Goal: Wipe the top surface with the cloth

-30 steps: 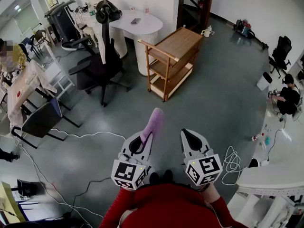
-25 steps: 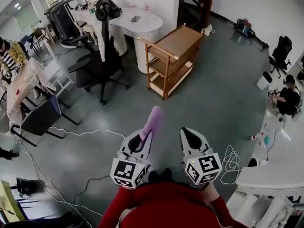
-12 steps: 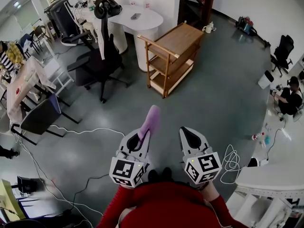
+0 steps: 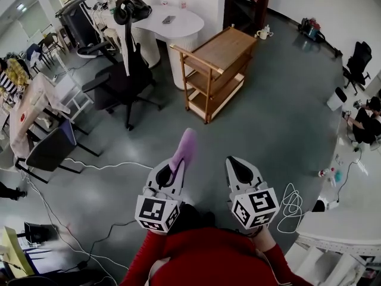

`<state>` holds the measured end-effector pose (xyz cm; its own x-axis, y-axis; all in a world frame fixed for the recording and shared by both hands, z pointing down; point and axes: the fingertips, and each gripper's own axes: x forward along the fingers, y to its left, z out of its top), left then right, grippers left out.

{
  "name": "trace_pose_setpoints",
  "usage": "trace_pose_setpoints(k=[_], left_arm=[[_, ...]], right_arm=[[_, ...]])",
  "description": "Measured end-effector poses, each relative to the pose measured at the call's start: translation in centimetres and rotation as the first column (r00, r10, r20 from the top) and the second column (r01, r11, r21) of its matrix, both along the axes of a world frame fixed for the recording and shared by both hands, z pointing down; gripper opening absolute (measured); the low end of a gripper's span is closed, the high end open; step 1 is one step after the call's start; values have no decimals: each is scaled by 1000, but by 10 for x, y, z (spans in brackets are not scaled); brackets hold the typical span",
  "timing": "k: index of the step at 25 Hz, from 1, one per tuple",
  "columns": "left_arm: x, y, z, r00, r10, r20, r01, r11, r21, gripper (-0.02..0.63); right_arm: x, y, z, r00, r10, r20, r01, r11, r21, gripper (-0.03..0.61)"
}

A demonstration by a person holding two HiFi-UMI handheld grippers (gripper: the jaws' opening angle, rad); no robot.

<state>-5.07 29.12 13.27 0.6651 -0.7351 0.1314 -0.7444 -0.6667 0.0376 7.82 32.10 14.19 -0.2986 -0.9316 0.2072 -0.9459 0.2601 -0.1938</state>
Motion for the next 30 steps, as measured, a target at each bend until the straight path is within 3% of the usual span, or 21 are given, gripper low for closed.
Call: trace_pose_setpoints(k=[8,14,18,22,26,30], left_arm=[[-8,-96,14,998,-22,54,22,1000,9,48],[-11,-228,28,997,78,21,-77,997,-27,48],[-4,-312,17,978,204,29,-202,977,-69,48],[6,-371,15,961,273,34,-269,959,-92,48],[21,-404,28,950,311,37,-303,943,-138,48],[47,-409,38,921,387,46,-376,912,-165,48]], right_arm=[[4,-76,12,1000,27,-7,-27,999,-30,3],[-2,-191,10,990,138,5,-138,990,4,3],[10,-272,2,952,304,27,-302,952,-45,3],[22,-318,-2,917,398,20,-395,915,-80,3],[39,-326,13,868,494,43,-483,862,-153,3],[57,-318,27,819,569,78,-548,815,-191,3]])
